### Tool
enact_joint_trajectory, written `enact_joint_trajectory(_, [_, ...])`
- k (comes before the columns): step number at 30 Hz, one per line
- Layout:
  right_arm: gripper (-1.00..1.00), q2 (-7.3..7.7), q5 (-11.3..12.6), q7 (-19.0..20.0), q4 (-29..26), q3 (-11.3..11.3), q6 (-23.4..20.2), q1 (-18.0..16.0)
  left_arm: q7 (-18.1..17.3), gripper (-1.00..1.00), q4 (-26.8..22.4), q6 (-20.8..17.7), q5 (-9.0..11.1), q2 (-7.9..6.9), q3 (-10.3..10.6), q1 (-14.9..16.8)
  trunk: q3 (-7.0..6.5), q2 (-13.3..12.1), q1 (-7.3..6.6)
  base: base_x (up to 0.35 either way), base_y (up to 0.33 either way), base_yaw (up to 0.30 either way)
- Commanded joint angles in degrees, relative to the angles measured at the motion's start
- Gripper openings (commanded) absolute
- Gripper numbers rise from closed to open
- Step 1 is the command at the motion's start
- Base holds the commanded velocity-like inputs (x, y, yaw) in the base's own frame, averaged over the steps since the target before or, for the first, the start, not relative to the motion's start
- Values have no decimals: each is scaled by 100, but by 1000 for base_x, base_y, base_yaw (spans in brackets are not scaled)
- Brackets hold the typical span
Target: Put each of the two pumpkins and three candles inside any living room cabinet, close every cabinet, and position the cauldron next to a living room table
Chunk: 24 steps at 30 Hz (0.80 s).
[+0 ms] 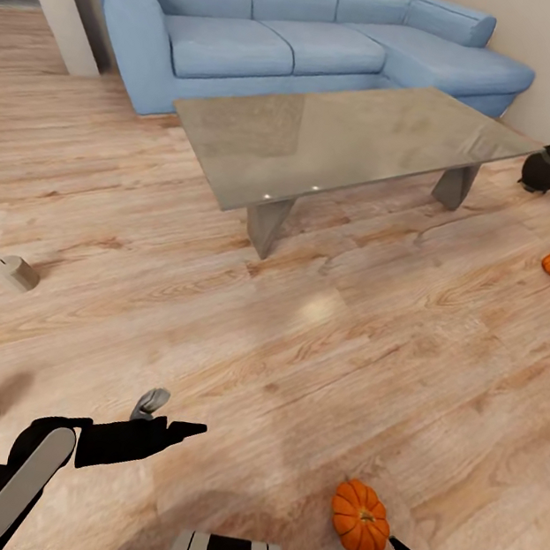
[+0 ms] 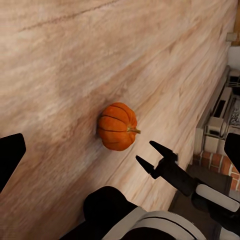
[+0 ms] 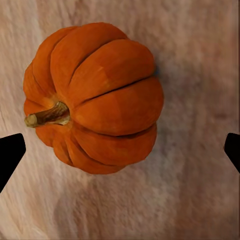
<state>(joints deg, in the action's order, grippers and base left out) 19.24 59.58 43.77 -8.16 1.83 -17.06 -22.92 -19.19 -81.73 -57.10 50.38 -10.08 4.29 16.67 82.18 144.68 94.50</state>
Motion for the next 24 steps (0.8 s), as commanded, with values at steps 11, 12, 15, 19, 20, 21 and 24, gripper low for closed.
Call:
enact_joint_trajectory(11, [100, 1, 28, 110, -111, 19, -78, -2, -41, 100, -1, -6, -36, -3, 30, 3, 248, 16, 27, 0, 0, 0])
enact_joint_trajectory(12, [100, 1, 28, 114, -114, 19, -82, -2, -41, 100, -1, -7, -36, -3, 32, 3, 270, 18, 30, 0, 0, 0])
enact_joint_trajectory(15, [100, 1, 28, 150, -122, 19, -92, -2, -41, 100, -4, -5, -37, -3, 36, 3, 336, 22, 37, 0, 0, 0])
enact_joint_trajectory(19, [100, 1, 28, 165, -124, 19, -100, -2, -41, 100, -6, -5, -37, -3, 37, 3, 381, 24, 43, 0, 0, 0])
enact_joint_trajectory(20, [100, 1, 28, 166, -126, 19, -102, -2, -43, 100, -8, -8, -37, -3, 40, 3, 381, 24, 43, 0, 0, 0])
enact_joint_trajectory(21, [100, 1, 28, 166, -125, 19, -103, -2, -43, 100, -8, -6, -37, -3, 42, 3, 381, 24, 43, 0, 0, 0])
enact_joint_trajectory(24, [100, -5, 28, 167, -125, 19, -103, -2, -43, 100, -9, -7, -37, -3, 38, 3, 381, 24, 43, 0, 0, 0])
